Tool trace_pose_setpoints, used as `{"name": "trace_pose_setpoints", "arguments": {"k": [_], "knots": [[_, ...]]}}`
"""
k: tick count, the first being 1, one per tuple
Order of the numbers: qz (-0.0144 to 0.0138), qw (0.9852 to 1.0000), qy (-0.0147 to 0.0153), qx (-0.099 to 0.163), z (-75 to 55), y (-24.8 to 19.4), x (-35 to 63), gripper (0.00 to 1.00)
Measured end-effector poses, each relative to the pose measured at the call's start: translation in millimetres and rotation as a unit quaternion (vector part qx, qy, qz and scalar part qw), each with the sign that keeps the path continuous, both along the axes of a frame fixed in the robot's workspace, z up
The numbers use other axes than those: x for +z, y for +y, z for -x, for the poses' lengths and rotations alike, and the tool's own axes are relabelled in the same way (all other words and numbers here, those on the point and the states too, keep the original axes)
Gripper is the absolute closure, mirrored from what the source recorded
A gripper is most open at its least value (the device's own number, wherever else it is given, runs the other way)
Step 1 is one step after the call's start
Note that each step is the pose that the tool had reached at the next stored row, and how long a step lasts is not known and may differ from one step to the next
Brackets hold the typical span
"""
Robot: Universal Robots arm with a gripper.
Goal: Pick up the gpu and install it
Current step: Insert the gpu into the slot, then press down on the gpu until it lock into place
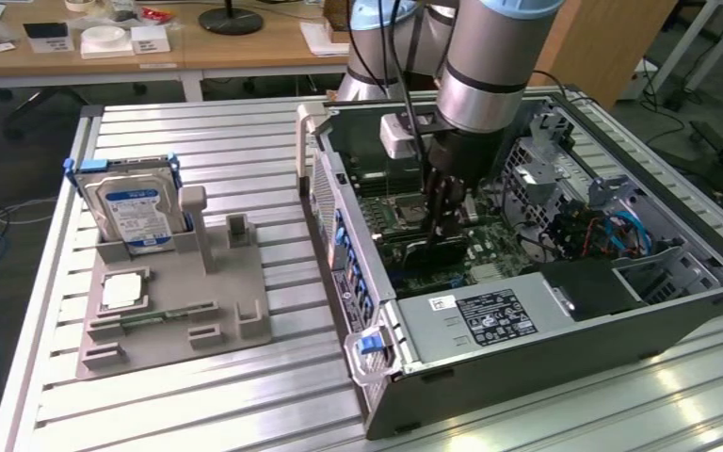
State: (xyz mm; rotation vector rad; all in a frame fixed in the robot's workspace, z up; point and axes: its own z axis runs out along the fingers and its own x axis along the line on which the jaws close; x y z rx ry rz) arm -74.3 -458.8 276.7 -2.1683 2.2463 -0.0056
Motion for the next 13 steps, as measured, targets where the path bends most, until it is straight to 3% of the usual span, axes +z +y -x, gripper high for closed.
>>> {"name": "trace_pose_setpoints", "arguments": {"k": [4, 13], "knots": [[0.0001, 1.0, 0.0001, 0.0, 0.0, 0.0, 0.1, 0.86], [0.0001, 1.0, 0.0, 0.0, 0.0, 0.0, 0.1, 0.89]]}}
